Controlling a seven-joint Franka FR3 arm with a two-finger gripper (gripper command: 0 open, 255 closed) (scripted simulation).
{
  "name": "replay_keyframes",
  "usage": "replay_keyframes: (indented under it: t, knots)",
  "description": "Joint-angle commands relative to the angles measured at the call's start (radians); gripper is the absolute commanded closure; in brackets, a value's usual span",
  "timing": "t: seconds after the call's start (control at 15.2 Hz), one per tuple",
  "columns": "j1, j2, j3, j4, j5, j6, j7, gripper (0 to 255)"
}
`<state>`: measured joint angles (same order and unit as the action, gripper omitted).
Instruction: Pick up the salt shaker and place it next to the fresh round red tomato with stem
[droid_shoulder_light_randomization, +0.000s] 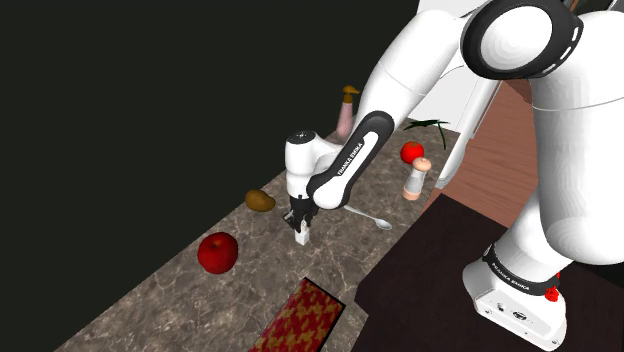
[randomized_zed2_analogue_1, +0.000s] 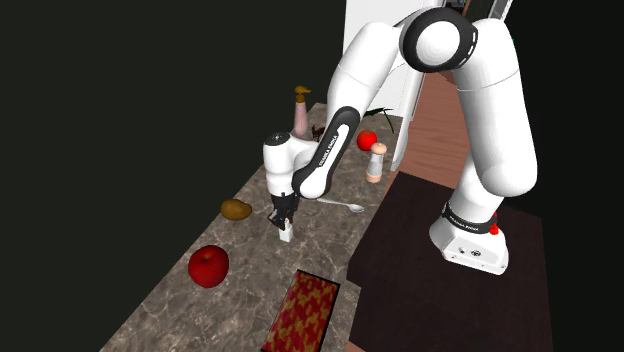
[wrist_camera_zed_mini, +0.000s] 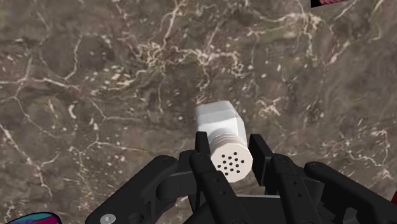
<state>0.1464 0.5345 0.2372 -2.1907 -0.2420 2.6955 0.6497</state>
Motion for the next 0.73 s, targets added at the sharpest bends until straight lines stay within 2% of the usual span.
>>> replay_keyframes:
  t: [0.0,0.66]
  knots:
    - [0.0,0.0,0.0,0.0,0.0,0.0,0.0,255]
    - [-0.034,-0.113,0.046,-0.024,0.05,-0.088,-0.034,255]
